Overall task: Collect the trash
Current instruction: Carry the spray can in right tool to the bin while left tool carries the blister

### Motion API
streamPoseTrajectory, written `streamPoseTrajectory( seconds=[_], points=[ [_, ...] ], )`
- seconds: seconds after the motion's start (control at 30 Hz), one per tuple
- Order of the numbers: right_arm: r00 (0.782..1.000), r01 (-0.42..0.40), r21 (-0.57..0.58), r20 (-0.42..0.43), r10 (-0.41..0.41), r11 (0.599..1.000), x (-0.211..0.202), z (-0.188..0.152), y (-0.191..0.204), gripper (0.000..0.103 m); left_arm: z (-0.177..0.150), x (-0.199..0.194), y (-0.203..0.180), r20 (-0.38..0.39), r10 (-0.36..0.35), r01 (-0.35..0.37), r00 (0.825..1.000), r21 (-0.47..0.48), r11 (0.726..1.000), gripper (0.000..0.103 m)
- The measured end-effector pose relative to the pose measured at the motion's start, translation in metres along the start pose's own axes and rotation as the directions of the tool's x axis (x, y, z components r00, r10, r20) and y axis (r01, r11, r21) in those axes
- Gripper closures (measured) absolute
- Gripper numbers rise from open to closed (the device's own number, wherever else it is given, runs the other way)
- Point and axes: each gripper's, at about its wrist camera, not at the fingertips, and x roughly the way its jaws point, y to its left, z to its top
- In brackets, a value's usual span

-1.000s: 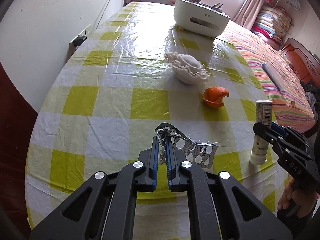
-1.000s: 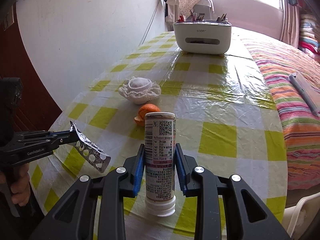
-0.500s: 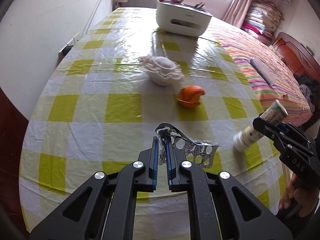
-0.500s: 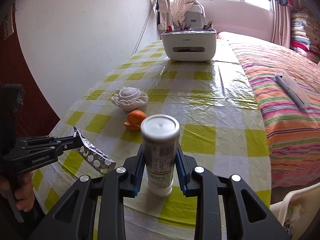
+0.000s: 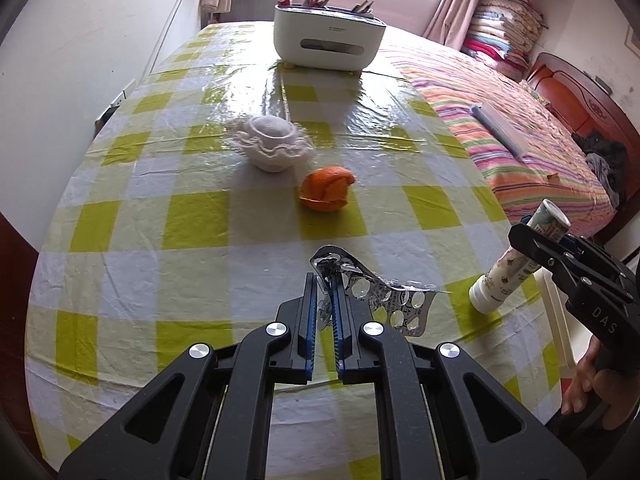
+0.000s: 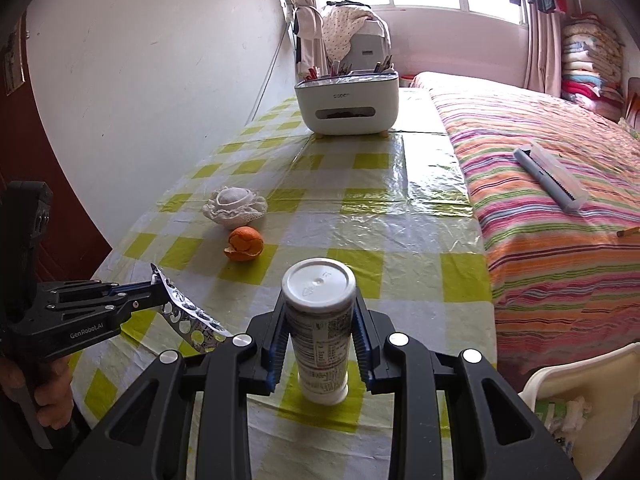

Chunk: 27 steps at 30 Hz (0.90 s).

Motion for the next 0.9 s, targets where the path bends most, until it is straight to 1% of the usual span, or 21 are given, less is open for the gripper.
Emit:
streamPoseTrajectory(
  seconds=[0.47,0.77,0.9],
  points=[
    [0.999,0.023,0.016,0.029,-0.023,1.000,-0.017,-0.005,-0.011,0.075,-0.004,0.003,-0.031,-0.002,-0.011,0.011,1.000,0.070,0.998,0.096],
    [0.998,0.037,0.022,0.042,-0.038,0.999,-0.029,-0.010,-0.020,0.075,-0.008,0.003,-0.049,-0.004,-0.018,0.018,1.000,0.092,0.996,0.096],
    [0.998,0.043,0.029,0.053,-0.044,0.999,-0.037,-0.011,-0.025,0.075,-0.011,0.002,-0.063,0.006,-0.010,0.009,1.000,0.117,0.993,0.096]
  ],
)
